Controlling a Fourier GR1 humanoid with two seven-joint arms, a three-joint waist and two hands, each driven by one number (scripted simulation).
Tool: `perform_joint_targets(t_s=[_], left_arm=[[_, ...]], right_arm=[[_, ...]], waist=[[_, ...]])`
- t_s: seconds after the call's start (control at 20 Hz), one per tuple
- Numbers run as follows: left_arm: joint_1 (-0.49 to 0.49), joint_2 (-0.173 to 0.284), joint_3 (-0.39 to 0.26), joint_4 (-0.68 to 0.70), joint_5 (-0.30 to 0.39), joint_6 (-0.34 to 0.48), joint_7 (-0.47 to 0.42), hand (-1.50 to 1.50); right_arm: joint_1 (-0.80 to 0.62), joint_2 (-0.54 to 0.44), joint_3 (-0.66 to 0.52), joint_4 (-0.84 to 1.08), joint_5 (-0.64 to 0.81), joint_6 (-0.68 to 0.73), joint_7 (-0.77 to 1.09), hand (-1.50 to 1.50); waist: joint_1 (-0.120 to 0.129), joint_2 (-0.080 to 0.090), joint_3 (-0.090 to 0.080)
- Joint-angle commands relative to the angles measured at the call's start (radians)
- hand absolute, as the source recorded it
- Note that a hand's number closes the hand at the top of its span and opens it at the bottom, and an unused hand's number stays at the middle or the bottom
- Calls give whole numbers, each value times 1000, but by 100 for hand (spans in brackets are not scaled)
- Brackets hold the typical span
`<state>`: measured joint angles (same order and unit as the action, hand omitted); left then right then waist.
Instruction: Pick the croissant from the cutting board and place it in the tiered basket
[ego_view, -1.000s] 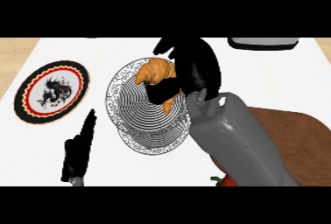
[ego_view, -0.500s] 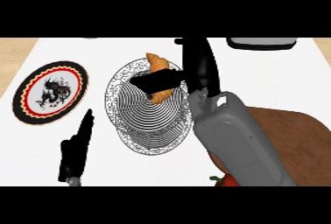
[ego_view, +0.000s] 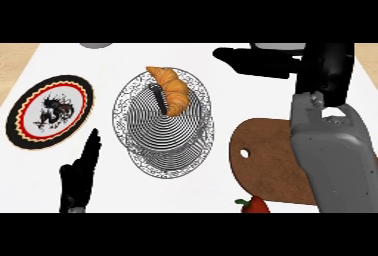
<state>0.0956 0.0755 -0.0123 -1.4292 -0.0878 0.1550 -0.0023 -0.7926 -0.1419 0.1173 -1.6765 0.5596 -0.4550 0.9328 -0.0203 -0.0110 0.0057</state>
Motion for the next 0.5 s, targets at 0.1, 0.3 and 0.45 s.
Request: perform_joint_targets(t_s=[0.1, 0.3, 0.45], left_arm=[[41, -17, -9, -17, -5, 17, 32, 0], [17, -5, 14, 28, 11, 0, 23, 0], [82, -32, -25, -9, -17, 22, 9, 0]], right_arm=[[192, -200, -219, -263, -141, 112, 60, -150], [378, -287, -378, -440, -356, 208, 37, -150], [454, -369, -550, -458, -535, 299, 16, -150]], waist=[[-21, 1, -4], [-31, 2, -4], [-26, 2, -3]])
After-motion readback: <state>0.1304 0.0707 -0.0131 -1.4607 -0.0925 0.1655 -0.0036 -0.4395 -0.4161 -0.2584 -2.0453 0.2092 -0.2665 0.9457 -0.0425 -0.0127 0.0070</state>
